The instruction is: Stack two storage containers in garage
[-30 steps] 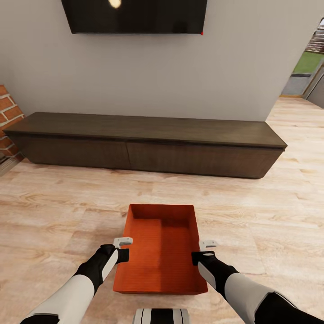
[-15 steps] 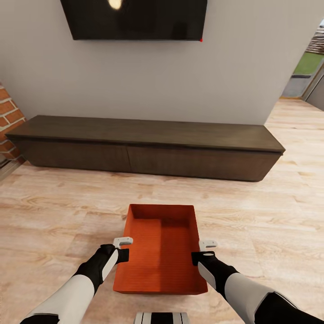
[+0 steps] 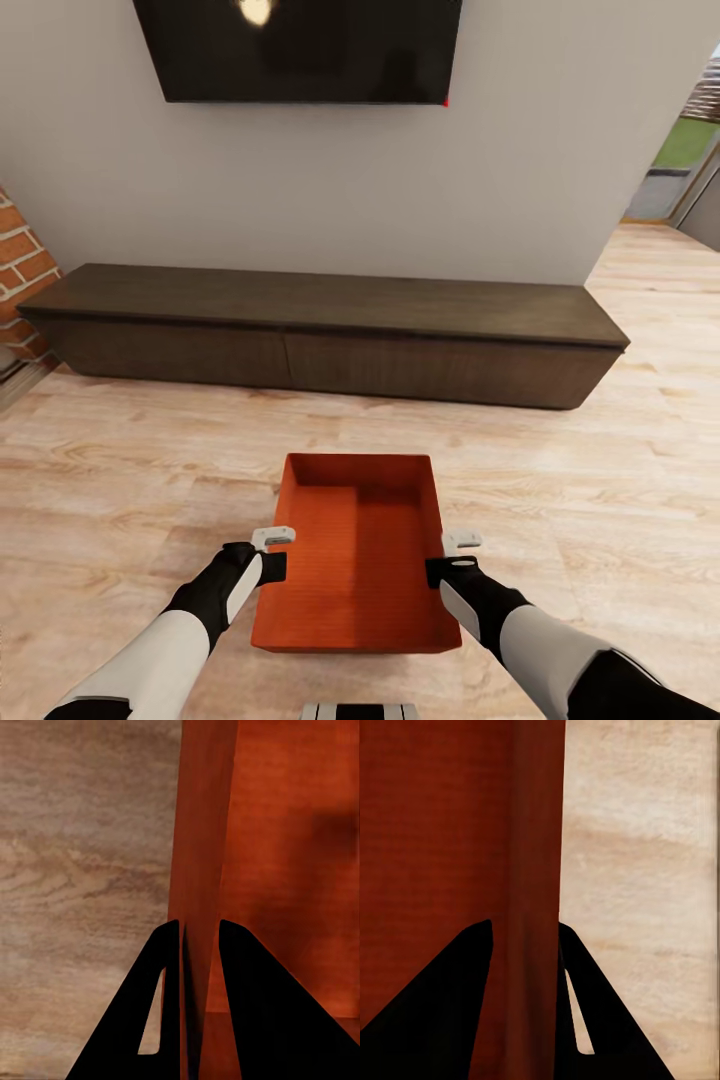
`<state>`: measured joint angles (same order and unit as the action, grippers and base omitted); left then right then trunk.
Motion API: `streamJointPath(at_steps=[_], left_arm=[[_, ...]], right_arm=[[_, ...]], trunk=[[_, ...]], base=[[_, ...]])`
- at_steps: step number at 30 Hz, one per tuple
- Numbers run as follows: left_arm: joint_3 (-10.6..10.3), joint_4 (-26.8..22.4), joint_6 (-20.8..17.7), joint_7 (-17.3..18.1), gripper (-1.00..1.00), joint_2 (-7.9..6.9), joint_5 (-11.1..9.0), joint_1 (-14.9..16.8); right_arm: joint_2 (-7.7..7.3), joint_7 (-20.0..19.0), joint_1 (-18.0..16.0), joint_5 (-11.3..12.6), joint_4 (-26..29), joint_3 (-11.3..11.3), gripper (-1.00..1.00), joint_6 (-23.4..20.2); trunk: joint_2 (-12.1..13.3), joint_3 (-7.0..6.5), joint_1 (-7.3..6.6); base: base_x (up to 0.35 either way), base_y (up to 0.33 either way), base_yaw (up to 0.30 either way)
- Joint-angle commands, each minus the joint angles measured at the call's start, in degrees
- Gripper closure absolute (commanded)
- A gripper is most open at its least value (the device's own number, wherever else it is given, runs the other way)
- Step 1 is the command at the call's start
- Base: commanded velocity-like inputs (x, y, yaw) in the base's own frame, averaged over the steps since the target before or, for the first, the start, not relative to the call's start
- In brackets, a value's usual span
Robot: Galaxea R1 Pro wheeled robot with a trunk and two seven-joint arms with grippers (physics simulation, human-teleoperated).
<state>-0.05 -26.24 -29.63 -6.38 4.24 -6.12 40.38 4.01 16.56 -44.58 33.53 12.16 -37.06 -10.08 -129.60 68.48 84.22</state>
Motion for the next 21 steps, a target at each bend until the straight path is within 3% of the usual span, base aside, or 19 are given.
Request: streamJointPath(at_steps=[1,21], left_arm=[[-0.2,0.1,-0.4,-0.7,1.0,-0.06,0.7,0.0],[-0.2,0.1,-0.4,-0.8,1.0,-0.02,0.7,0.0]], right_arm=[[-0.06,0.4,-0.1,-0.7,0.7,0.1,1.0,0.8],[-0.07,0.8,-0.1,-0.7,1.6,0.2,1.0,0.8]], trunk=[[0.4,-0.14,-0.23],[8.4,-3.73,-4.63]], base=[[0.0,0.0,0.0],[0.0,0.0,0.0]])
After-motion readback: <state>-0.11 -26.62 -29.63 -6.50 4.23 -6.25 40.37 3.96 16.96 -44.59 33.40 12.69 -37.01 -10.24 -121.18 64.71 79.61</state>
